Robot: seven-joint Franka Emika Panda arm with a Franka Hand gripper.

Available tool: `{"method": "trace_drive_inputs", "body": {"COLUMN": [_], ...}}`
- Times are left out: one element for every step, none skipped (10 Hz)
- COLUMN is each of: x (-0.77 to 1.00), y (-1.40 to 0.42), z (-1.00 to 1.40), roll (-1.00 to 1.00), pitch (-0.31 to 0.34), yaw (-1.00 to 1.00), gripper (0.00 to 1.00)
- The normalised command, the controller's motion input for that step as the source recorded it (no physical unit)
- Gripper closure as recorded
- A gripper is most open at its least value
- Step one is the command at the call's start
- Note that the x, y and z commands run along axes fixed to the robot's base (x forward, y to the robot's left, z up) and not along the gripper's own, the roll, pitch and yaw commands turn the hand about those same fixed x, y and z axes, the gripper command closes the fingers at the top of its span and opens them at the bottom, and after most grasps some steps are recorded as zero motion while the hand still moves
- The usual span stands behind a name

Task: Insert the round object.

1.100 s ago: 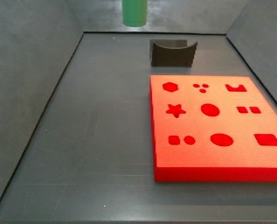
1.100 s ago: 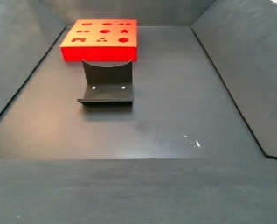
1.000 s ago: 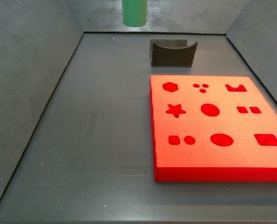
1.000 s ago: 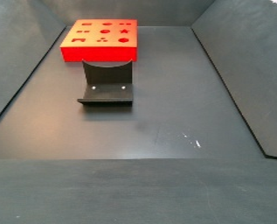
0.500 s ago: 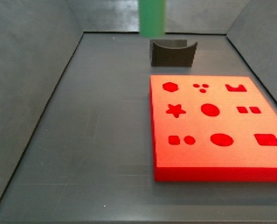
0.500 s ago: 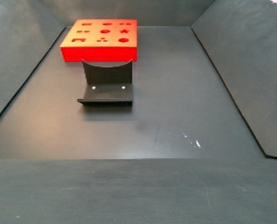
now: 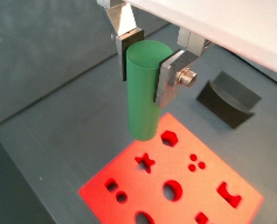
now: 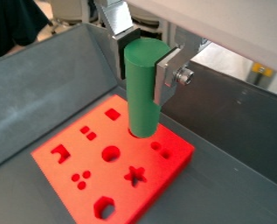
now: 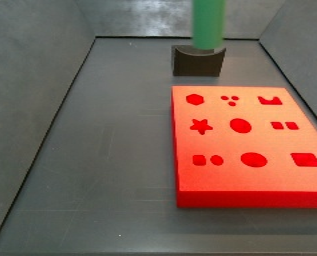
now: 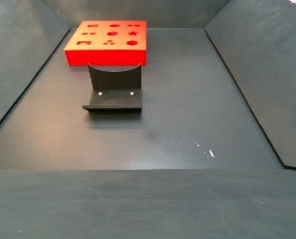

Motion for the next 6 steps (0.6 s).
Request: {"method": "trace_drive_inputs", "body": {"x": [1.0, 0.99, 0.8, 0.69, 0.68, 0.6], "y": [-0.01, -0.09, 0.0, 0.0, -0.01, -0.11], "z": [0.02, 0.0, -0.05, 0.0, 0.0, -0.03], "roll": [0.11, 0.31, 0.45, 0.45, 0.43, 0.35], "pitch": [-0.1, 0.169, 0.29, 0.359, 0.386, 0.46], "yaw": [0.0, 0.0, 0.0, 0.0, 0.0, 0.0], "gripper": [1.0, 1.0, 1.0, 1.0, 1.0, 1.0]}}
